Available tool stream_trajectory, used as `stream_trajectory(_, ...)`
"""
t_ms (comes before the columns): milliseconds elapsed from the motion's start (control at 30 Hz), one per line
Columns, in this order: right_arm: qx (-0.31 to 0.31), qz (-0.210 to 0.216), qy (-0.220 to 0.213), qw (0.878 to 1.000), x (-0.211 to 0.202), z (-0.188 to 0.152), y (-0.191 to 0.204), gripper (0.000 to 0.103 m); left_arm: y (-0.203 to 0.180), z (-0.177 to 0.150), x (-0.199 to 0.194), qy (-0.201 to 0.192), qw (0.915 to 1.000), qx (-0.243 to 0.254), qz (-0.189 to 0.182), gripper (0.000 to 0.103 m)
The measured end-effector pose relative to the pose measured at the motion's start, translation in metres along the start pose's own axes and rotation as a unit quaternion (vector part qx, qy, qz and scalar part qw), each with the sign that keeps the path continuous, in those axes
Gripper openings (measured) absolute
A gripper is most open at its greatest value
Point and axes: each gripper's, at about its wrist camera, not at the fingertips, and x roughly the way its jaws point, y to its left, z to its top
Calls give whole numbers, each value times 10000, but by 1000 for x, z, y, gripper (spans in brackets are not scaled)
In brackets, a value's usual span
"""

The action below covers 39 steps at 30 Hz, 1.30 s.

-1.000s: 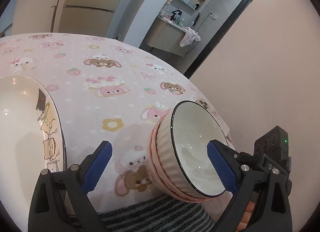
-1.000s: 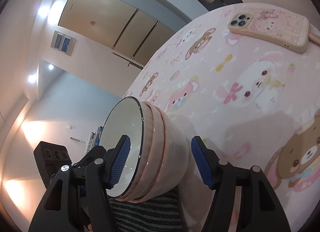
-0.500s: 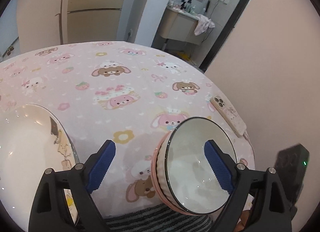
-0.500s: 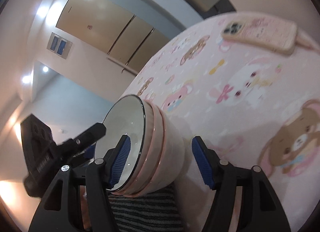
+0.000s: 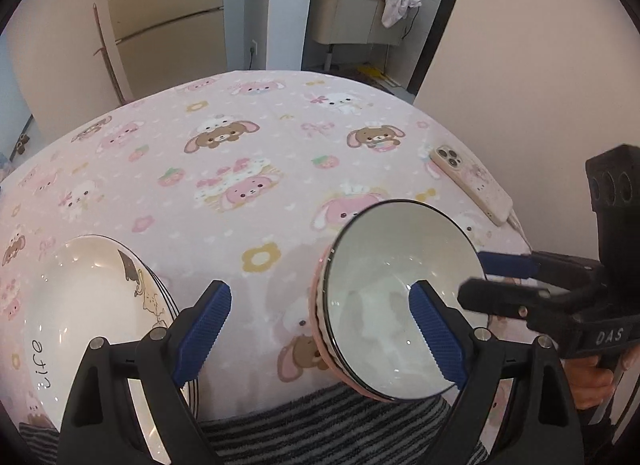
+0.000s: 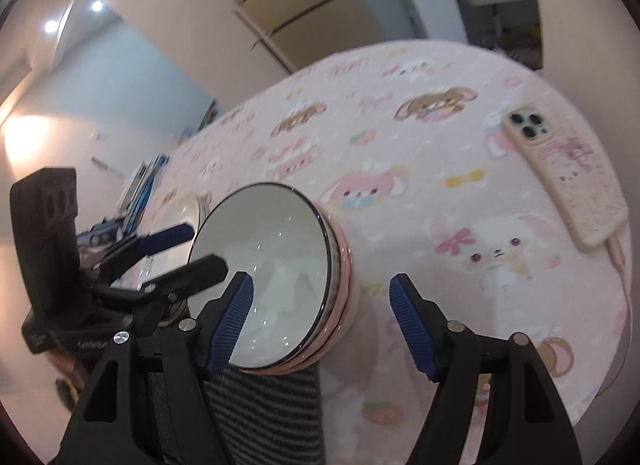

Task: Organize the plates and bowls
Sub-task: 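Lift the nested bowls with both grippers and carry them toward the plate stack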

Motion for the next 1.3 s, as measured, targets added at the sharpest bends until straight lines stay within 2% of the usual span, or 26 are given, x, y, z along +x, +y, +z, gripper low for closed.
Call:
stream_trajectory(133,191,385,299,9986,12,-5,-4,69,15,11,18,437,9969,-428,-489,92)
stream_trajectory(167,263,490,312,9980,14,-6,-5,68,22,11,24,534,9942,-640,-678,89)
stream_trajectory(233,422,600,326,9968,21,-11,-8,65,28,9,31,677,9907,-869,-793,72)
stream_trajectory(333,766,670,304,9943,29,-22,-17,58,32,3,39,812,9877,-984,-909,60)
stream_trajectory(400,1001,840,272,9911,32,-28,-22,54,32,2,44,872,9859,-995,-1023,59)
stream_trajectory(533,1323,1053,14,9856,31,-34,-30,54,33,-1,55,1083,9759,-1188,-1480,53)
stream_trajectory(633,1542,1177,-67,9810,32,-36,-37,55,31,-2,59,1071,9767,-1182,-1433,53)
stream_trajectory(700,1667,1229,-105,9783,30,-39,-40,55,32,-3,61,1081,9741,-1255,-1536,53)
stream_trajectory(767,1745,1247,-141,9766,29,-39,-42,54,33,-5,61,1067,9705,-1355,-1682,46)
stream_trajectory(900,1776,1204,-229,9764,32,-38,-45,48,31,-8,55,882,9749,-1289,-1587,43)
stream_trajectory(1300,1825,1231,-128,9754,54,-29,-47,45,34,-9,56,847,9731,-1353,-1663,43)
